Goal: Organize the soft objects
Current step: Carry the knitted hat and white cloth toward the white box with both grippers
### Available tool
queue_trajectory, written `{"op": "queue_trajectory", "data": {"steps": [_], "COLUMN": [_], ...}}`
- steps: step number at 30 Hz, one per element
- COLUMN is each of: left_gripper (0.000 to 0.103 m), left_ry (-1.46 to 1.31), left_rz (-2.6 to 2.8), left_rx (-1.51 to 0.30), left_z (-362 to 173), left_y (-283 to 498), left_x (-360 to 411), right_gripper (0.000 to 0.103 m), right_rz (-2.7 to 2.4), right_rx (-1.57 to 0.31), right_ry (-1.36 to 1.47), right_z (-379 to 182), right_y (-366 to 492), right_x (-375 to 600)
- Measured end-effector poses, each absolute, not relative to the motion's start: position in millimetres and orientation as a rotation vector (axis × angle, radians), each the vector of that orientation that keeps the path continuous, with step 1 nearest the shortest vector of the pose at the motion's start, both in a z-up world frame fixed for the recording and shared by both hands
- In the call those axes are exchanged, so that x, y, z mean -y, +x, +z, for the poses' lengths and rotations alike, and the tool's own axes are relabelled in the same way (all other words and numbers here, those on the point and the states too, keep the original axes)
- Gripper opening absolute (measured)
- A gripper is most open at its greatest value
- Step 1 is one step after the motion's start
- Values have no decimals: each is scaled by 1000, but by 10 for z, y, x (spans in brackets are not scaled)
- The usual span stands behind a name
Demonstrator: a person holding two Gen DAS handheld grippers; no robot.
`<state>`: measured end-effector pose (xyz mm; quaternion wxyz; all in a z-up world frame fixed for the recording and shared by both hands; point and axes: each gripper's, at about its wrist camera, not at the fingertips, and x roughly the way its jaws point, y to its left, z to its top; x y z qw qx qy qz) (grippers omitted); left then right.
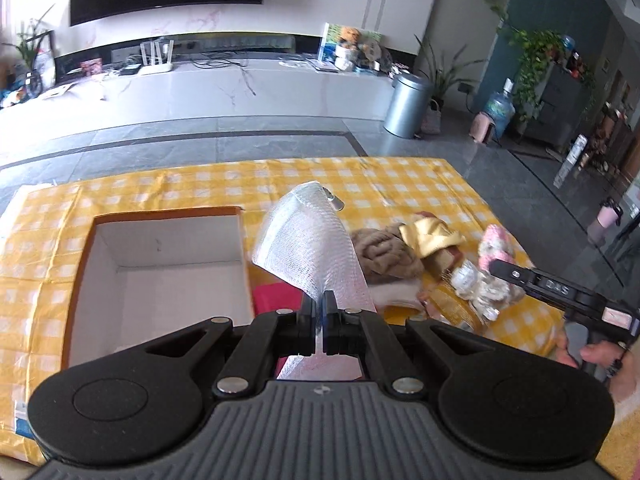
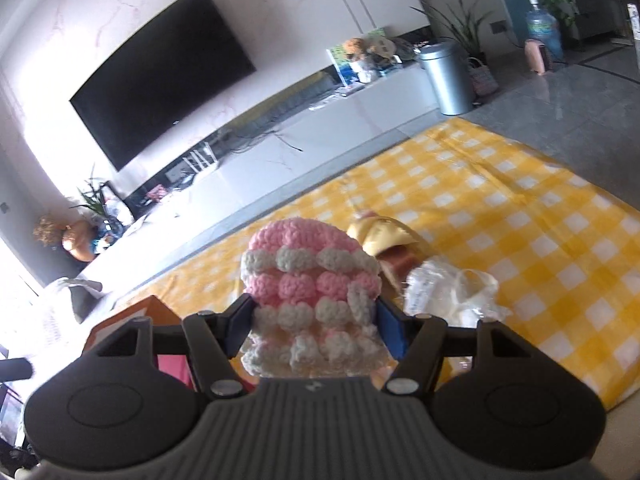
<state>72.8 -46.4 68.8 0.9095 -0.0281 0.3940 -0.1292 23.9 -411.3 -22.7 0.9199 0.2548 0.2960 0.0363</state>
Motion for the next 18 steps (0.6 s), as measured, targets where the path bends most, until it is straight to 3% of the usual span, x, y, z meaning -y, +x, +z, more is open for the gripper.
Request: {"op": "queue_trajectory", "data": {"steps": [9, 18], "left_gripper": [3, 3], "left_ry": [-195, -260], "left_rz": [59, 83], "left_rx": [-612, -654], "left_z": [659, 267], "left_y": [831, 812], "left_x": [-426, -860], "right_gripper": [65, 65], "right_rz": [291, 417], "right_rx": [-574, -538], "right_ry": [510, 372], "right_z": [73, 398], "right_y": [227, 246], "right_x": [3444, 2610]}}
